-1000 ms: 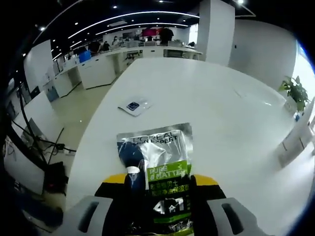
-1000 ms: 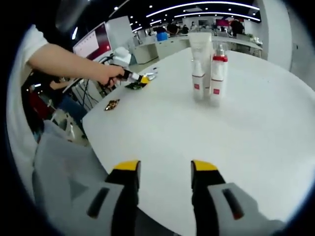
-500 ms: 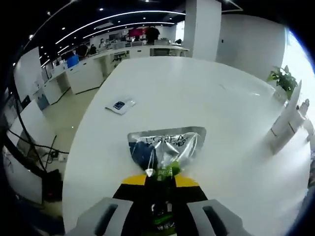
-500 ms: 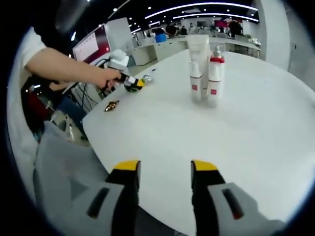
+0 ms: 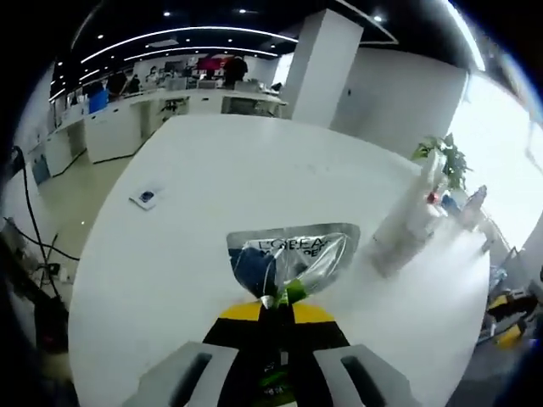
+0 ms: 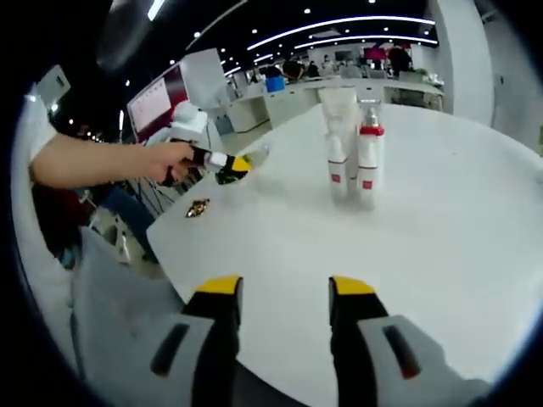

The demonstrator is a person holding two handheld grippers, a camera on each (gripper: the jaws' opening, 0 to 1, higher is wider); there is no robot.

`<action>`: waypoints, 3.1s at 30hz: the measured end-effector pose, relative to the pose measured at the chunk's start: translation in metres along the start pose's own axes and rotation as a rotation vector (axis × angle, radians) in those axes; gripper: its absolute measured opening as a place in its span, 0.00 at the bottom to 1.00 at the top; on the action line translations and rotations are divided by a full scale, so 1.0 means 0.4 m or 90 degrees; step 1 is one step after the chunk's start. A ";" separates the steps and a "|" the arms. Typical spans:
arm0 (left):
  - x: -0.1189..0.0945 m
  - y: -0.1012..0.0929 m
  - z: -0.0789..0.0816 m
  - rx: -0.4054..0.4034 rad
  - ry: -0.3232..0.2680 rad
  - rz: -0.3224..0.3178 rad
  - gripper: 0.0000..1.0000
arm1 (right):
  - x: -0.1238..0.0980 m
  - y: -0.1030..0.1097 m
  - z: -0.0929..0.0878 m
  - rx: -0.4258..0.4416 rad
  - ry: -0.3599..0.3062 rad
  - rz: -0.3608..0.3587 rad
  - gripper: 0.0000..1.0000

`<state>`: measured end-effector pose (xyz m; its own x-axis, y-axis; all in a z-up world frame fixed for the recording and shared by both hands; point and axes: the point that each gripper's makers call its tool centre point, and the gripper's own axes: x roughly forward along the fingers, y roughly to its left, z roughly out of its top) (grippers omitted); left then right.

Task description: Arrange the skincare products in the storage area until every visible bottle or jar stands upright without overlapping.

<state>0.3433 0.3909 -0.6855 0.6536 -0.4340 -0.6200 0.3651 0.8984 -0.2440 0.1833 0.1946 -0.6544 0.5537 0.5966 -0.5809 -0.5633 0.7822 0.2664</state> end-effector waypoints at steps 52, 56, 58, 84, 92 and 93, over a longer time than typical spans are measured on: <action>-0.289 -0.533 -0.086 0.146 -0.077 -0.229 0.64 | -0.048 0.136 0.180 0.452 -0.087 0.202 0.03; -0.304 -0.523 -0.079 0.091 -0.082 -0.265 0.66 | -0.064 0.138 0.188 0.410 -0.080 0.226 0.03; -0.312 -0.513 -0.082 0.070 -0.074 -0.284 0.61 | -0.075 0.159 0.188 0.381 -0.062 0.265 0.03; -0.441 -0.529 -0.013 -0.196 -0.126 -0.548 0.10 | -0.149 0.243 0.226 0.334 -0.027 0.481 0.03; -0.434 -0.507 0.031 -0.338 -0.156 -0.551 0.05 | -0.138 0.212 0.253 0.389 -0.137 0.461 0.15; -0.430 -0.501 0.037 -0.357 -0.162 -0.548 0.05 | -0.144 0.222 0.251 0.394 -0.138 0.472 0.18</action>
<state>0.1674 0.2845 -0.5188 0.4637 -0.8819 0.0848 0.4553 0.1551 -0.8767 0.1629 0.2476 -0.5201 0.3252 0.9451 0.0328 -0.4278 0.1161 0.8964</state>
